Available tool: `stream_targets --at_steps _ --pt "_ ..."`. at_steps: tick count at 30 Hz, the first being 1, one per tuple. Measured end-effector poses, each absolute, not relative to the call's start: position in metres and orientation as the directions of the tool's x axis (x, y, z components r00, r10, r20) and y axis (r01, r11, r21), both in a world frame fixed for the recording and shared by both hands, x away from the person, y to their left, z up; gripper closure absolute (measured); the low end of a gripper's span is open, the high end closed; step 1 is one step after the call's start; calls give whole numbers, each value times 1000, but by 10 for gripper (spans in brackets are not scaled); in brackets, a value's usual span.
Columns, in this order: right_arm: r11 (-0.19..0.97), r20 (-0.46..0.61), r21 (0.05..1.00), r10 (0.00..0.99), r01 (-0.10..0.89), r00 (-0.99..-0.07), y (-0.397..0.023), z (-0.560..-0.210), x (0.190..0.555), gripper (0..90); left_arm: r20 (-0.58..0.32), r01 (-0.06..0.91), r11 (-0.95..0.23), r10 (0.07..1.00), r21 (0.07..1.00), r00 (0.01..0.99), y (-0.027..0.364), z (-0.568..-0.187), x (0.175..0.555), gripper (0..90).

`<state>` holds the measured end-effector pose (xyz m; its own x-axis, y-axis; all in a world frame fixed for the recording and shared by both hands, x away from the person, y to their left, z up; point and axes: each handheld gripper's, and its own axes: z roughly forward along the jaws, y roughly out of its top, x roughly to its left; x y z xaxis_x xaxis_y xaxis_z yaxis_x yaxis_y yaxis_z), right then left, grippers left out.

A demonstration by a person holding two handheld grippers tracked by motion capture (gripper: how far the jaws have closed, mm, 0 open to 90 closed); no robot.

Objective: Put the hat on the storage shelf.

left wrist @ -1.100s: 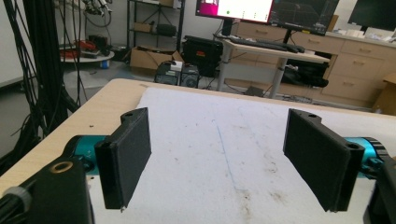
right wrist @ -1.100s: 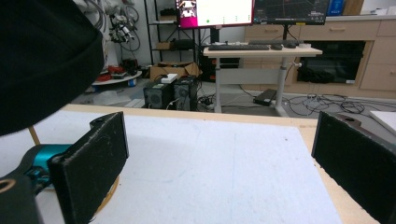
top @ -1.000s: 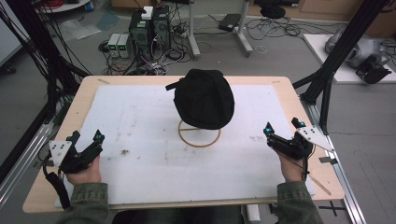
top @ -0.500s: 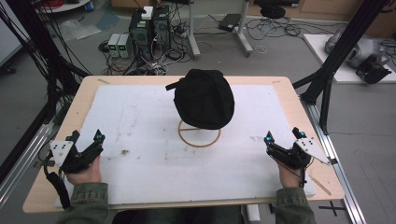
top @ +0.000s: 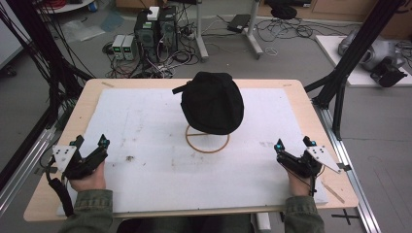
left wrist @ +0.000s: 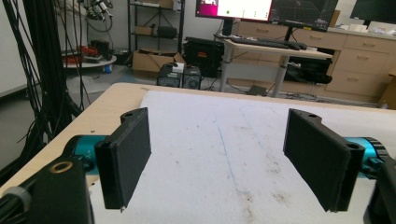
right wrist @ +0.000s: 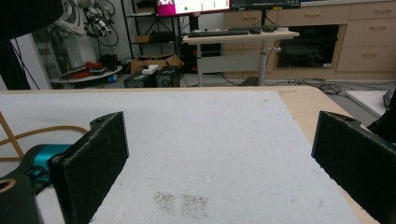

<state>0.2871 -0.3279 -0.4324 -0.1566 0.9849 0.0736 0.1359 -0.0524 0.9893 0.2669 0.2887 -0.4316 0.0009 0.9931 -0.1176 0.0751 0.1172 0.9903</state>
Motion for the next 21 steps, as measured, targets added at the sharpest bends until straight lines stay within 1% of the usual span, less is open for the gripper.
stream_targets --at_steps 8,16,21 --pt "-61 84 988 984 144 -159 -325 -435 290 29 -119 82 118 993 990 2 289 -432 266 234" --pt "-34 55 992 984 122 -172 -318 -432 289 29 -125 82 124 992 989 0 291 -432 265 235" --pt "-46 67 990 985 132 -156 -320 -433 288 29 -130 84 129 991 988 2 291 -433 265 235"
